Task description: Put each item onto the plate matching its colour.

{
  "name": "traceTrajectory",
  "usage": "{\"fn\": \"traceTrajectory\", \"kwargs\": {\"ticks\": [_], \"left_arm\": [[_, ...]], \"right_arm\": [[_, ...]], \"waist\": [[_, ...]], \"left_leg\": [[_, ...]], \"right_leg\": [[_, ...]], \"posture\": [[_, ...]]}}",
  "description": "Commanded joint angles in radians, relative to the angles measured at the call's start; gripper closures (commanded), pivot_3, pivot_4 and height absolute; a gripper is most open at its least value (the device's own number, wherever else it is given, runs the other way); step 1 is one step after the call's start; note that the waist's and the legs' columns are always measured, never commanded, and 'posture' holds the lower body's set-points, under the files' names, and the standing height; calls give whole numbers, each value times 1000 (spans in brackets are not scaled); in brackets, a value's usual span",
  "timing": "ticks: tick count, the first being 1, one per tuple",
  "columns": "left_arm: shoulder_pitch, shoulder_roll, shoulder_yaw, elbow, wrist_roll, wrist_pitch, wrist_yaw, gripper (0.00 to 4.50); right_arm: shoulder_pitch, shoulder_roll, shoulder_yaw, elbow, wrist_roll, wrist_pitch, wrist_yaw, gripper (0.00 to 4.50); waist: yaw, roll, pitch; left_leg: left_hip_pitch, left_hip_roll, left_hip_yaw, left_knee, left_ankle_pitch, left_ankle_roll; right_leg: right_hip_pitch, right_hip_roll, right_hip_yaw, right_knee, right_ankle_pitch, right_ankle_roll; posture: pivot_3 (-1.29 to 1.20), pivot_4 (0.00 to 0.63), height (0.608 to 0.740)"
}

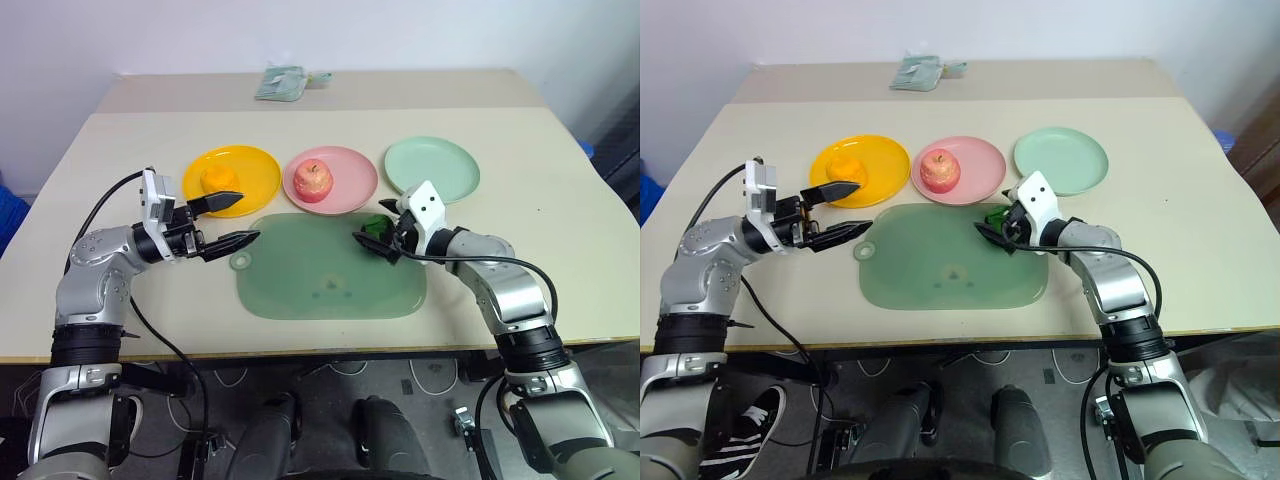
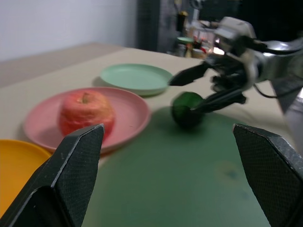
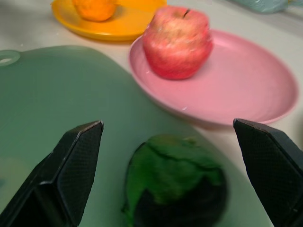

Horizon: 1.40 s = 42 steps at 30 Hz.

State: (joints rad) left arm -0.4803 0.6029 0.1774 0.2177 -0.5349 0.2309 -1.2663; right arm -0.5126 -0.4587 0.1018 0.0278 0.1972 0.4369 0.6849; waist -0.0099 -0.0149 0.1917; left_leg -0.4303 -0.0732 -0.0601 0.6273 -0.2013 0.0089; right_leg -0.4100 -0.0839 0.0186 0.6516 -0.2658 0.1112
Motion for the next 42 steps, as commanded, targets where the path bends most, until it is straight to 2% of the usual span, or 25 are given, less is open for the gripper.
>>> {"fn": "traceTrajectory", "kwargs": {"ticks": [1,6,7,8,10,30,33,39,42], "left_arm": [[21,6,-9,-70,-2,-4,10,77],[26,21,-19,-101,0,2,1,77],[24,22,-20,-96,3,-4,0,0],[23,25,-20,-93,2,-4,-3,0],[23,28,-19,-91,-4,2,-7,0],[36,19,-18,-86,-10,-8,1,0],[34,11,-13,-86,-12,-13,11,0],[4,-38,20,-81,-6,-53,110,0],[10,-59,22,-100,-15,-40,151,0]], "right_arm": [[-10,2,-12,-3,6,27,-1,0],[3,1,5,-1,-5,43,6,0],[5,-1,9,1,-12,42,3,529],[5,-1,10,3,-18,38,-2,803],[4,2,7,5,-24,31,-8,1722],[-3,-1,-4,44,-48,-12,-11,1722],[-38,25,-60,60,-14,-19,-47,1722],[-204,60,-181,291,-54,-169,-252,1722],[-344,64,-214,570,-99,-311,-386,1722]], "waist": [[-2,0,0],[-3,0,0],[-3,0,0],[-3,0,0],[-3,0,0],[-2,0,0],[-3,0,0],[-2,0,0],[-5,0,0]], "left_leg": [[0,0,0,0,0,0],[0,0,0,-1,0,0],[0,0,0,-1,0,0],[0,0,0,-1,0,0],[0,0,0,-1,0,0],[0,0,0,-1,0,0],[0,0,0,-1,0,0],[0,0,0,-1,0,0],[0,0,1,-2,0,0]], "right_leg": [[0,0,0,0,0,0],[-1,0,0,0,0,0],[-1,0,0,0,0,0],[-1,0,0,0,0,0],[-1,0,0,0,0,0],[0,0,0,-1,0,0],[0,0,0,-1,0,0],[-1,0,0,-1,0,0],[-1,0,0,-1,0,0]], "posture": [[0,150,740],[0,150,740],[0,150,740],[0,150,740],[0,150,740],[0,150,740],[0,150,740],[0,150,740],[0,150,740]]}}
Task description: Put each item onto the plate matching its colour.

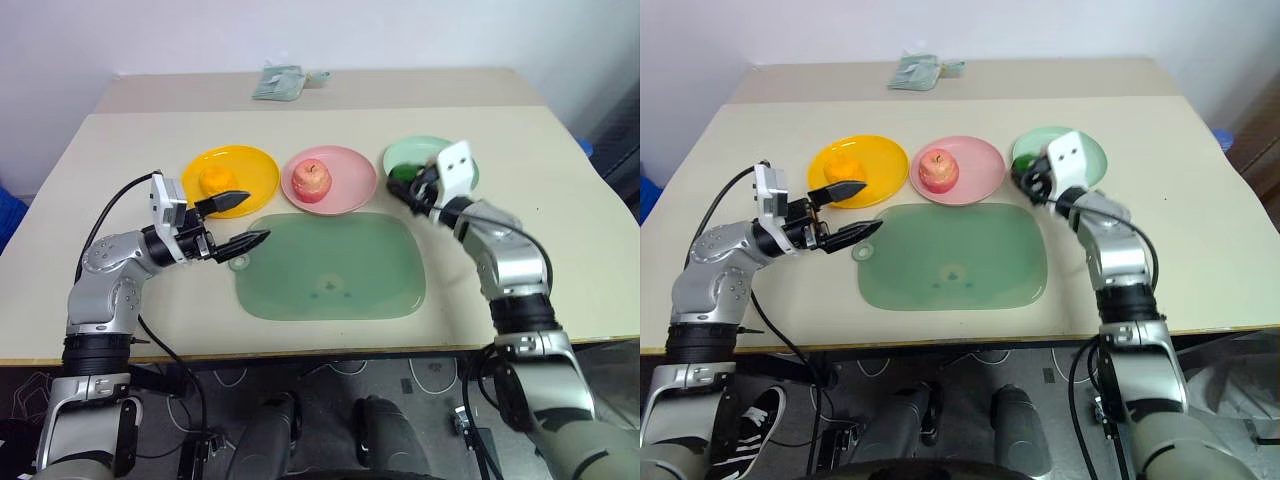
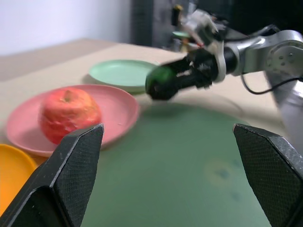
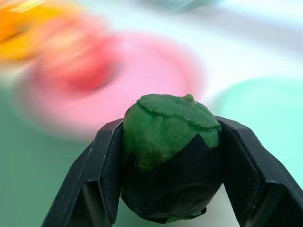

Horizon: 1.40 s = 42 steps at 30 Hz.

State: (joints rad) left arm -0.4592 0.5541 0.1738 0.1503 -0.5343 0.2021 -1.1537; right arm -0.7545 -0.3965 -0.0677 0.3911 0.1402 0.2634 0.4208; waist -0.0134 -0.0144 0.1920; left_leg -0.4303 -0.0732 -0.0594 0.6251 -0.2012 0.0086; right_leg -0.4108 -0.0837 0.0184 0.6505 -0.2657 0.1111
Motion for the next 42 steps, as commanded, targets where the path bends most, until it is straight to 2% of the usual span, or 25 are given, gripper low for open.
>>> {"fn": "traceTrajectory", "kwargs": {"ticks": [1,5,8,11,13,16,20,22,24,29,31,35,42], "left_arm": [[-9,-15,22,-39,-14,-7,48,0],[-3,-24,9,-47,14,-3,97,0],[7,-30,4,-68,24,-6,132,0],[19,-31,5,-85,32,-13,154,0],[27,-29,4,-95,30,-10,157,0],[34,-28,10,-99,22,-11,155,0],[35,-19,23,-86,10,-26,128,0],[43,-10,27,-82,5,-34,101,0],[52,-4,25,-81,8,-41,88,0],[90,18,19,-80,18,-55,55,0],[119,37,23,-100,-8,-29,25,0],[169,54,26,-125,-24,-12,8,0],[189,48,-5,-129,-7,-9,-12,0]], "right_arm": [[-144,-5,-45,304,-66,-186,-164,1722],[-273,-13,-29,617,-130,-333,-264,1722],[-325,-12,-17,754,-159,-404,-262,1722],[-349,-12,-19,813,-167,-447,-244,931],[-359,-16,-27,821,-163,-468,-235,37],[-358,-21,-54,789,-130,-536,-174,37],[-294,0,-118,601,31,-571,98,37],[-192,8,-89,381,119,-509,276,37],[-88,-6,-62,175,186,-422,389,37],[172,-133,1,-264,310,-162,582,37],[268,-200,19,-385,325,-138,662,37],[397,-267,31,-520,333,-95,703,37],[409,-242,23,-558,313,-51,611,37]], "waist": [[-3,0,0],[-4,0,0],[-7,0,0],[-8,0,0],[-8,0,0],[-8,0,0],[-6,1,1],[-6,1,0],[-5,1,0],[3,1,1],[2,1,0],[-2,1,0],[3,1,0]], "left_leg": [[0,0,0,0,0,0],[0,0,1,-2,0,0],[0,0,2,-4,2,-3],[0,0,2,-4,3,-4],[0,0,2,-4,3,-4],[0,0,2,-4,2,-2],[0,0,2,-4,1,-1],[0,0,1,-4,1,-1],[1,0,1,-3,1,-1],[1,0,1,-3,0,0],[2,0,0,-3,0,0],[3,1,1,-4,0,0],[3,1,1,-4,0,-1]], "right_leg": [[0,0,0,0,0,0],[-1,1,0,-1,0,0],[-1,2,1,-1,0,0],[-1,2,1,-1,0,0],[-1,2,1,-1,0,0],[-1,2,1,-1,0,0],[-1,2,1,-1,0,0],[0,2,0,-1,0,0],[0,2,0,-1,0,0],[1,0,0,-1,0,0],[1,-1,1,-2,0,0],[1,-1,2,-3,0,0],[1,-2,2,-3,0,-1]], "posture": [[0,150,740],[0,150,740],[0,150,740],[0,150,740],[0,150,740],[0,150,740],[0,150,740],[0,150,740],[0,150,740],[0,150,740],[0,150,740],[0,150,740],[0,150,740]]}}
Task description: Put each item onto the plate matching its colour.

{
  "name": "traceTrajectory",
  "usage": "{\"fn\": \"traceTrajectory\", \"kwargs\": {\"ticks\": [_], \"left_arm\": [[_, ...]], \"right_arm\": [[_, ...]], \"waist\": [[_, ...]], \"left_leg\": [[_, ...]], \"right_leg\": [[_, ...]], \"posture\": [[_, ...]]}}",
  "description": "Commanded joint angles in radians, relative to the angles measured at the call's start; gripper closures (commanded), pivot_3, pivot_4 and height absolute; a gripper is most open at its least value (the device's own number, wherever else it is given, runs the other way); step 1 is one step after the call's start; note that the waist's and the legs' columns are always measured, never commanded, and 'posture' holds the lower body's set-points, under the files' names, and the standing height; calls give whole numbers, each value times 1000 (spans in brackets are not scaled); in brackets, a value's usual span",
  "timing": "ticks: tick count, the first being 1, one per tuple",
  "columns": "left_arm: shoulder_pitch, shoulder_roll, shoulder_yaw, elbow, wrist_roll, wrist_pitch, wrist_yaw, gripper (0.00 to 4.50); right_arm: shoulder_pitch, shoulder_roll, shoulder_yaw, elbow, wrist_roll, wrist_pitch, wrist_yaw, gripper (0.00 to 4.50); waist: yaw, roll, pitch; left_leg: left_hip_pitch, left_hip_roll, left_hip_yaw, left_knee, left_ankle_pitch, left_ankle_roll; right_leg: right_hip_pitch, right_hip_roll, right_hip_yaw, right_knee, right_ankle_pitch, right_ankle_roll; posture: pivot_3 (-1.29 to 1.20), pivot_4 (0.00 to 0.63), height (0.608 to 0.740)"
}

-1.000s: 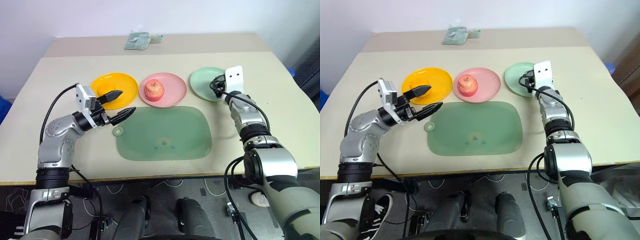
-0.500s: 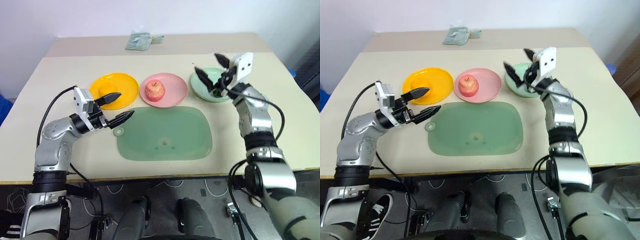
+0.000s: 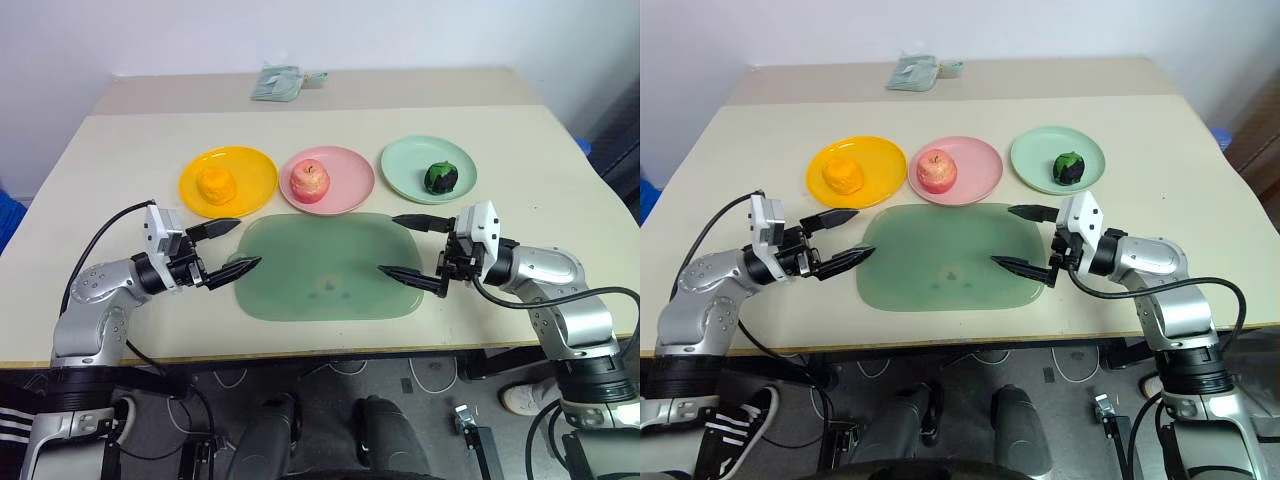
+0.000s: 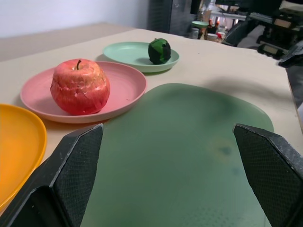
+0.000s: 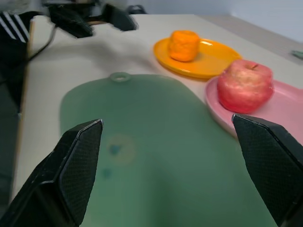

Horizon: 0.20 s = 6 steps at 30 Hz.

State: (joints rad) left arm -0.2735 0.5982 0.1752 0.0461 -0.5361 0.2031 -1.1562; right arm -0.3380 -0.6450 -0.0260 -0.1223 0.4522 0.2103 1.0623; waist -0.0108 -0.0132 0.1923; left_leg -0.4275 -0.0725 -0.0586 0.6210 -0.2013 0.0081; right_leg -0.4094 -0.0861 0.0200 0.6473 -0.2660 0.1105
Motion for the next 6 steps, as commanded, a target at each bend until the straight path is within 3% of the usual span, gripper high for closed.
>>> {"fn": "traceTrajectory", "kwargs": {"ticks": [1,6], "left_arm": [[3,3,-8,-26,-2,-13,-10,0],[-8,-9,-3,-20,-2,-17,9,0]], "right_arm": [[-7,8,-17,-43,-7,-2,-41,37],[-42,11,-3,-28,-24,-7,-52,37]], "waist": [[2,0,0],[2,0,0]], "left_leg": [[0,0,0,0,0,0],[0,0,0,0,0,0]], "right_leg": [[0,0,0,0,0,0],[0,0,0,0,0,0]], "posture": [[0,150,740],[0,150,740]]}}
